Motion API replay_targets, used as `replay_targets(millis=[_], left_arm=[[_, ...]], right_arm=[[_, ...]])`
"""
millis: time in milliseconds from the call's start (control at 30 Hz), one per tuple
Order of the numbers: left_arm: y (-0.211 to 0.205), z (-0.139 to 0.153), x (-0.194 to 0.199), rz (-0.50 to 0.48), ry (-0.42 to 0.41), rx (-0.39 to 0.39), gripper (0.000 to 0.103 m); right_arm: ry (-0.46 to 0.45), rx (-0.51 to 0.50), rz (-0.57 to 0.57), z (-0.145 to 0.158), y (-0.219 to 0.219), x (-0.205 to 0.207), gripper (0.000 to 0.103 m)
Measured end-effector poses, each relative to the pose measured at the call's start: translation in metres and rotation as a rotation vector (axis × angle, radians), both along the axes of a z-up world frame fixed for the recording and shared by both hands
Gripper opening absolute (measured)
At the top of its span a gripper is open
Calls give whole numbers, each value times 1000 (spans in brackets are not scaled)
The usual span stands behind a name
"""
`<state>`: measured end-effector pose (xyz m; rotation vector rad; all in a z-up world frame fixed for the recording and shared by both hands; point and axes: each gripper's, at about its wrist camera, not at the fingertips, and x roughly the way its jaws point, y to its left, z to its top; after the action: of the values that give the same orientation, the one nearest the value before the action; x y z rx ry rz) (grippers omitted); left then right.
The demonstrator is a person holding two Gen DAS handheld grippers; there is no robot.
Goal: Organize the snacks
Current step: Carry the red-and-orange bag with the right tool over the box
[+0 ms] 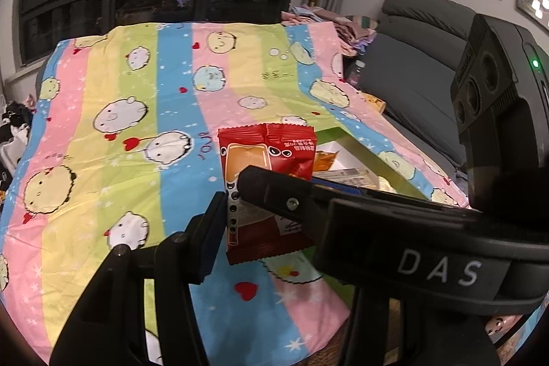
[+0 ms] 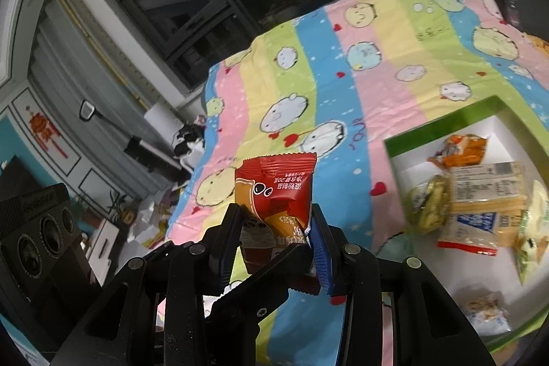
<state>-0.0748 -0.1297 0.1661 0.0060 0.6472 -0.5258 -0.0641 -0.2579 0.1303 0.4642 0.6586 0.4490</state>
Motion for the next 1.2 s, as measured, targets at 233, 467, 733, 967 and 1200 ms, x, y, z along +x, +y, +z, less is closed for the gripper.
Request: replay_targets(millis=[233, 467, 733, 967, 1200], left_arm=[[-35, 1, 0, -63, -12, 10, 50], [-67, -3, 4, -119, -4, 17, 50], [-101, -20, 18, -183, 52, 36, 50], [-124, -40, 34, -218, 128, 34, 50], [-136, -58, 44, -240, 202, 18, 50]], right_arm=[[-2, 25, -73, -1, -36, -7, 42], [11, 53, -149, -8, -73, -8, 42], [70, 67, -218, -26, -105, 2, 42], [149, 86, -267, -47, -128, 13, 42], [221, 79, -293, -62, -138, 20, 42]])
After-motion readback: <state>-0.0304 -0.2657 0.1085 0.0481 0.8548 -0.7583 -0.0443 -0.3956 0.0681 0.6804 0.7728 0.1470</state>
